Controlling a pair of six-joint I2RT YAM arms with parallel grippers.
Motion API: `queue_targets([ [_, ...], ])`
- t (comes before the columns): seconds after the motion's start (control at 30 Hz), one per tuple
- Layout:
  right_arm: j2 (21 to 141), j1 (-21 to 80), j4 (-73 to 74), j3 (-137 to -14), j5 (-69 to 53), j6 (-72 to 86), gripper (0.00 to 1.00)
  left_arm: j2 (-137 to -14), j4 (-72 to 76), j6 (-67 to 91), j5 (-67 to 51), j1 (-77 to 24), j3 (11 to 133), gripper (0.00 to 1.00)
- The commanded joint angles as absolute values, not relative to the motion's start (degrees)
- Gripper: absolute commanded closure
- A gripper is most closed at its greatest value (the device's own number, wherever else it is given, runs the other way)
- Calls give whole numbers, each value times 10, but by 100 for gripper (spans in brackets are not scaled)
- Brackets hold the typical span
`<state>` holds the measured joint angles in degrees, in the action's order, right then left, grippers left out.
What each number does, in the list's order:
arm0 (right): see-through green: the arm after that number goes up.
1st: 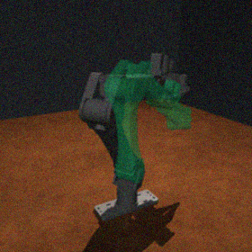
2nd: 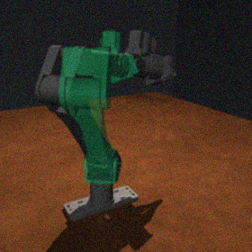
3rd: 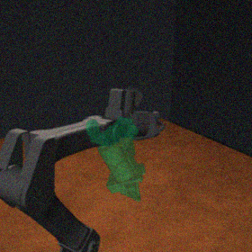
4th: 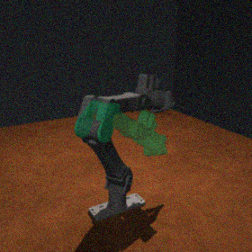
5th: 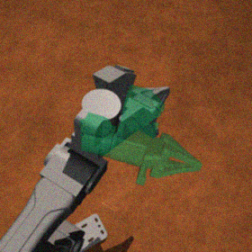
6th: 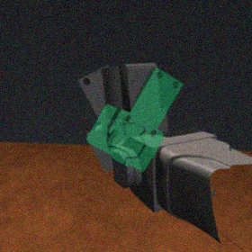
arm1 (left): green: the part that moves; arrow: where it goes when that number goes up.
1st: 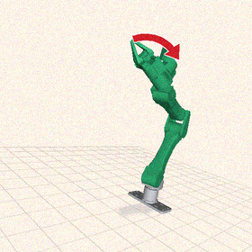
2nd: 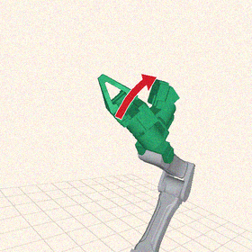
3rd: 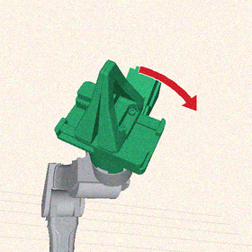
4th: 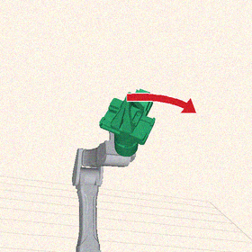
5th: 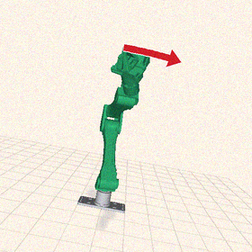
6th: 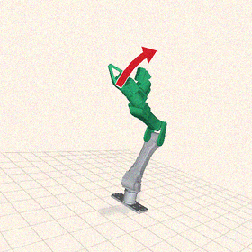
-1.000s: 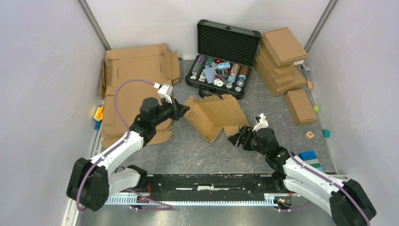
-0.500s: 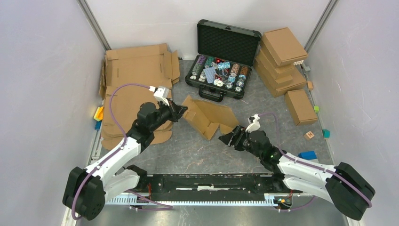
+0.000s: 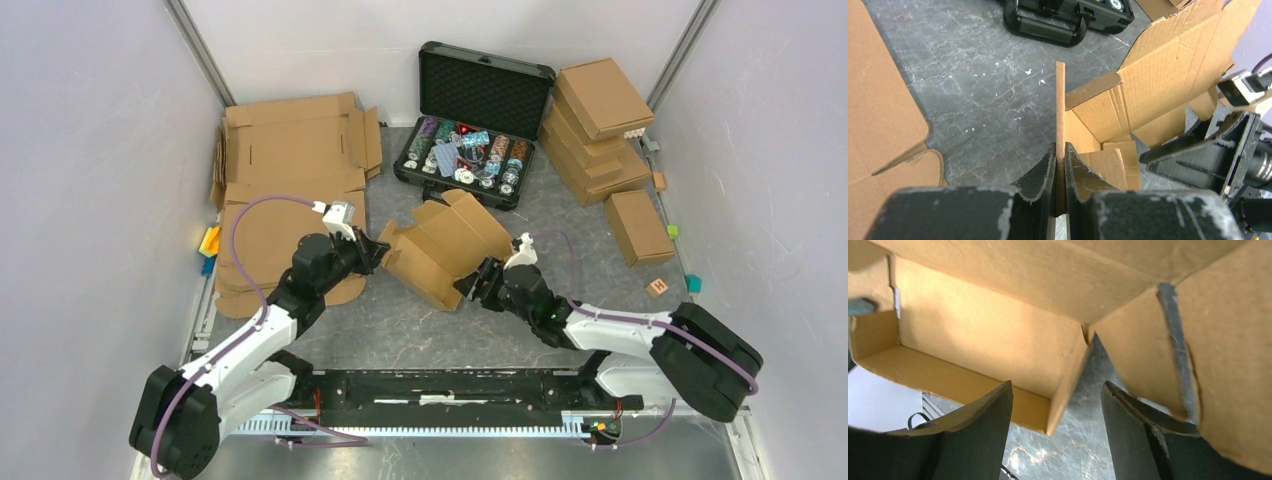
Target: Fold the paper box
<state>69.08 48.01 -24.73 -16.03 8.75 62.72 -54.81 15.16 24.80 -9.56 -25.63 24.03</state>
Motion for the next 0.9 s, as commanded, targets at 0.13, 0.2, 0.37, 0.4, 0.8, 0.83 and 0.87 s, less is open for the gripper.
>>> queue_targets([
  [0.13, 771, 490, -238, -244, 106, 624, 36, -465, 228, 267, -103, -261, 175, 87],
  [0.2, 782, 495, -228, -252, 105, 622, 38, -448, 232, 268, -103, -263, 168, 87],
  [0.37, 797, 508, -175, -272, 113, 612, 39, -432, 234, 270, -108, -269, 161, 87],
  [0.4, 798, 511, -170, -271, 115, 613, 40, -427, 234, 270, -107, -271, 159, 87],
  [0.8, 852, 530, -184, -297, 142, 628, 53, -372, 235, 271, -111, -275, 122, 86],
  [0.83, 857, 530, -185, -300, 145, 630, 55, -369, 236, 271, -113, -275, 120, 86],
  [0.87, 861, 530, -188, -300, 149, 630, 59, -366, 235, 272, -115, -275, 118, 86],
])
